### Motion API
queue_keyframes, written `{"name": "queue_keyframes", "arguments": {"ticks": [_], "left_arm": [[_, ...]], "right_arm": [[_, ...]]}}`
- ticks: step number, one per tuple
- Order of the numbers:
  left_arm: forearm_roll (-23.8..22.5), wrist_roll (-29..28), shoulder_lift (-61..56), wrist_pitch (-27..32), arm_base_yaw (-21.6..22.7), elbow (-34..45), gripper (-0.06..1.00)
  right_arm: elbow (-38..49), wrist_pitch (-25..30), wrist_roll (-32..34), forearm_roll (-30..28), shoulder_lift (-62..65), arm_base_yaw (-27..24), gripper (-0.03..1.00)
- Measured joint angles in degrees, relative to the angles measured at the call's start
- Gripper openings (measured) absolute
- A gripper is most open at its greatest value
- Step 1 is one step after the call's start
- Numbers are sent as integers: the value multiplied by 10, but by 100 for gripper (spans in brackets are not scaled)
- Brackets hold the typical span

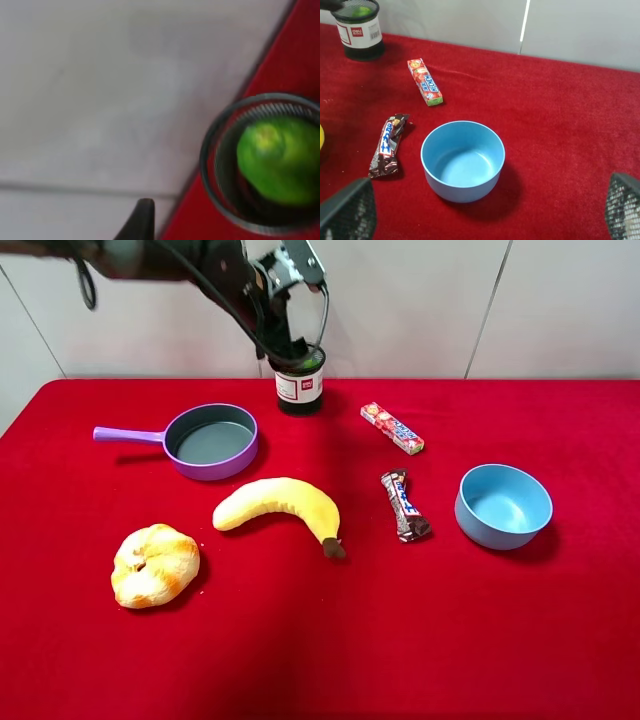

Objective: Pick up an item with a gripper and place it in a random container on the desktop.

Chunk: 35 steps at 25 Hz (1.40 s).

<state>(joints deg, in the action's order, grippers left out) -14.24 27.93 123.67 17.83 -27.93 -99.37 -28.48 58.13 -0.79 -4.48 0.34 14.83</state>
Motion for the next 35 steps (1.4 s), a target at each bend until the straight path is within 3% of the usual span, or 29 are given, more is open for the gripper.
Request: {"name": "queue_keyframes", "arguments": {"ticks": [11,15,28,35], "left_arm": [[24,-48,-92,241,-7,0,94],[48,-56,-131,298,-12,29,93],[94,-57,-374,318,-12,287,88],[142,-58,-531,339,-12,409,88]], "right_arm": [[0,0,0,0,0,0,69],[0,0,0,0,0,0,69],[0,0,0,0,0,0,69],[0,0,0,0,0,0,69]]}}
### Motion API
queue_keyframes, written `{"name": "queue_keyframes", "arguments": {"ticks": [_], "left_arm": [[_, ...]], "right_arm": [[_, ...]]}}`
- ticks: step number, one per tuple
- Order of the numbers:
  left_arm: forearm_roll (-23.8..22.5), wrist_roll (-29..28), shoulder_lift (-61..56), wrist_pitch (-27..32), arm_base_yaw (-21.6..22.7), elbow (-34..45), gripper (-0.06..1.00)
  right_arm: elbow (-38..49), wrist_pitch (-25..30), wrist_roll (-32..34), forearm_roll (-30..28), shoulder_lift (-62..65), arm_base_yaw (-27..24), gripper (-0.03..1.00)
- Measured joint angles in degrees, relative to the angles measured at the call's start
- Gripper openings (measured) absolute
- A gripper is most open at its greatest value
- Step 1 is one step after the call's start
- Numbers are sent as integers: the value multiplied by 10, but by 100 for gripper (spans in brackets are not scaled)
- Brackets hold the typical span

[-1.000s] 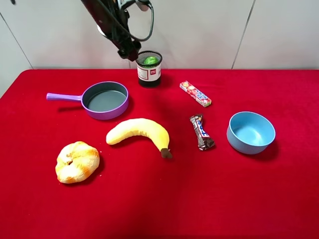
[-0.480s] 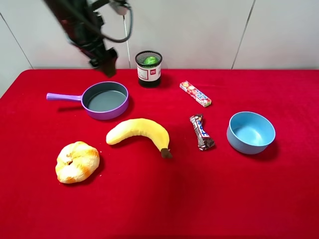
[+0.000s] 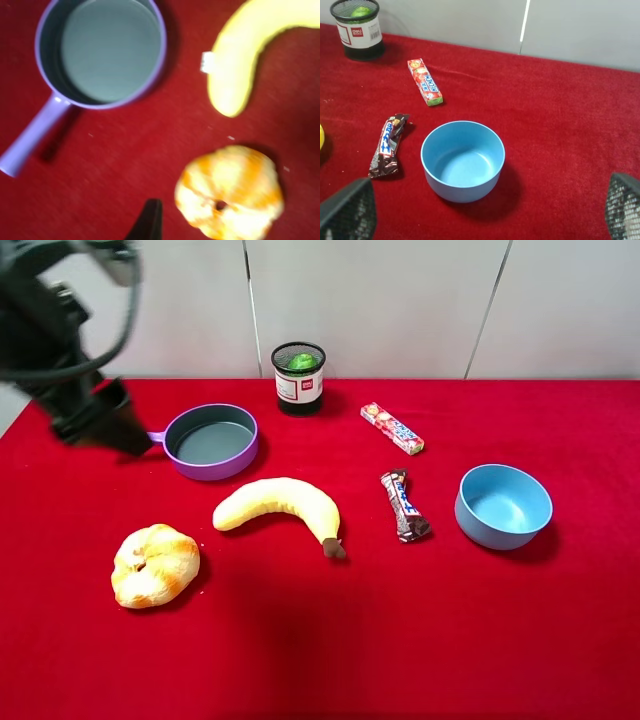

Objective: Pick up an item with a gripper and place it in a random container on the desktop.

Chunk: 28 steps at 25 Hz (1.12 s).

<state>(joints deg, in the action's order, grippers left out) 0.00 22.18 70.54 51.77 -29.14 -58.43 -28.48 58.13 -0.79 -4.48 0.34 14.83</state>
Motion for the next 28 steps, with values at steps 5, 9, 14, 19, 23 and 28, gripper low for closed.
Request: {"name": "queue_keyframes", "arguments": {"ticks": [5,9,14,19,23,28], "left_arm": [[29,-8,-111,3,0,88,88],[32,-47,-196,6,0,143,88],[34,-84,-283,29,0,190,93],[35,-100,-360,53,0,235,93],[40,-101,-410,62,0,266,93],[40,-102,-429,74,0,287,93]], "right_arm": [[0,0,0,0,0,0,69],[0,0,0,0,0,0,69],[0,0,0,0,0,0,69],[0,0,0,0,0,0,69],[0,0,0,0,0,0,69],[0,0,0,0,0,0,69]]}}
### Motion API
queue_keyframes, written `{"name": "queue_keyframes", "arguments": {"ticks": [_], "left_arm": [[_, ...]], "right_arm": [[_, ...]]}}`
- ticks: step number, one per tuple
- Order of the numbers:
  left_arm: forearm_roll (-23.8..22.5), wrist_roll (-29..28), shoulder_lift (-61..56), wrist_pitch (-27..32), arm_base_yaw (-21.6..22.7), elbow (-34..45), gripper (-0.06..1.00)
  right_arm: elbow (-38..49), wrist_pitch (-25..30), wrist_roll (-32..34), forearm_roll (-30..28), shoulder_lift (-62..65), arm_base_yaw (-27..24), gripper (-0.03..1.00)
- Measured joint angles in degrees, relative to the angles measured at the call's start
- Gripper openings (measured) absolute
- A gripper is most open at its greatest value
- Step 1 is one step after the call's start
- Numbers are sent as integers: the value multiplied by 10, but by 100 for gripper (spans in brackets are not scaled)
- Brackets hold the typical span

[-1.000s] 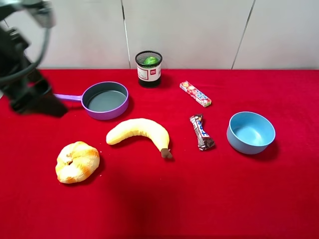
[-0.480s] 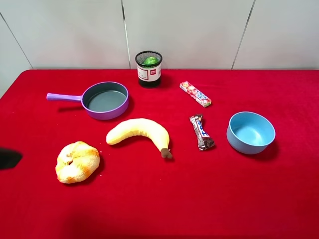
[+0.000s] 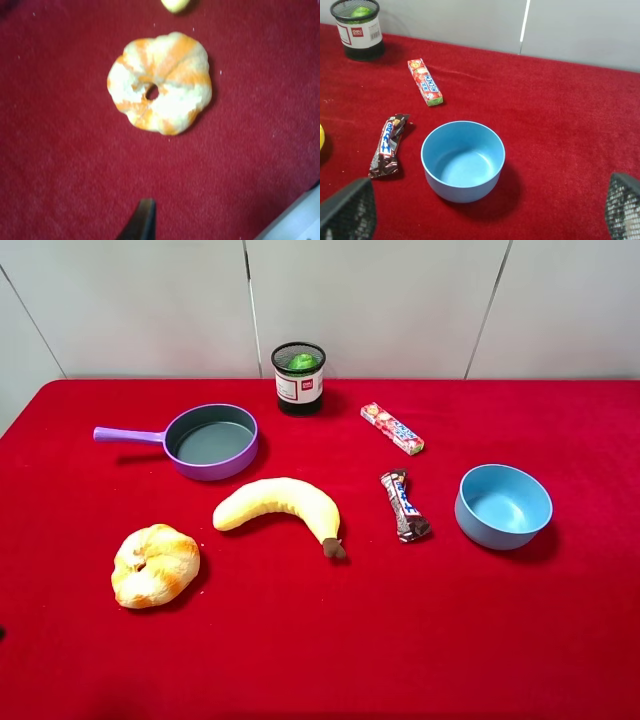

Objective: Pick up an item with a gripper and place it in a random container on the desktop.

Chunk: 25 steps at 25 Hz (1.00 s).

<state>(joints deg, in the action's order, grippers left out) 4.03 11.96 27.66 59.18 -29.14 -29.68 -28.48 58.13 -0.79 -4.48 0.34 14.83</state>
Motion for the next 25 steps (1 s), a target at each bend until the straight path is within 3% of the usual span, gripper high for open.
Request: {"name": "queue_keyframes", "arguments": {"ticks": [4,12,21,25], "left_arm": [[10,0,-4,15,24,10,93],[35,31,-107,20,126,11,93],[35,32,-262,24,187,13,93],[34,32,-280,27,193,13,93]], "right_arm": [[0,0,0,0,0,0,69],[0,0,0,0,0,0,69],[0,0,0,0,0,0,69],[0,0,0,0,0,0,69]]}}
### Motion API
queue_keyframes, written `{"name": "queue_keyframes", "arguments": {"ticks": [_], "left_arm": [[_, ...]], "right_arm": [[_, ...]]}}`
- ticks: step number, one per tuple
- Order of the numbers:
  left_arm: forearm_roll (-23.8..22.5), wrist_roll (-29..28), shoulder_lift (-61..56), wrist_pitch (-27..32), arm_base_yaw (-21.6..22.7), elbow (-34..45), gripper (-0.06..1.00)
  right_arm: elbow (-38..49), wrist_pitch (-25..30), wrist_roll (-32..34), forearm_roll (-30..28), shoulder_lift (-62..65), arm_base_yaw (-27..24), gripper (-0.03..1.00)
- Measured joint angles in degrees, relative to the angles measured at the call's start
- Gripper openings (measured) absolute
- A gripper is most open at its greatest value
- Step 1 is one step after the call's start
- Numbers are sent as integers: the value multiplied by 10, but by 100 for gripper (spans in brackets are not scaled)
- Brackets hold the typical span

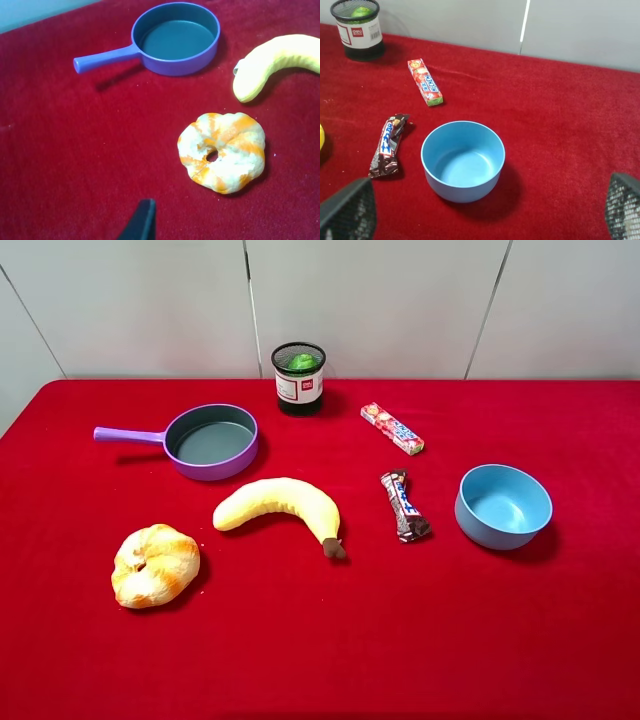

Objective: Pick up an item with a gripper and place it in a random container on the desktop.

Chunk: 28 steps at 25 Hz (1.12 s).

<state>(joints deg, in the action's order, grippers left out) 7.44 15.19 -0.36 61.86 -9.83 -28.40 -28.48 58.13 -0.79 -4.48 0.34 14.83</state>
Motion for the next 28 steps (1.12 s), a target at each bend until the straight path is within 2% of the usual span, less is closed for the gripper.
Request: {"name": "queue_keyframes", "arguments": {"ticks": [28], "left_arm": [[-1,-1,0,0,0,0,93]], "right_arm": [[0,0,0,0,0,0,69]]}}
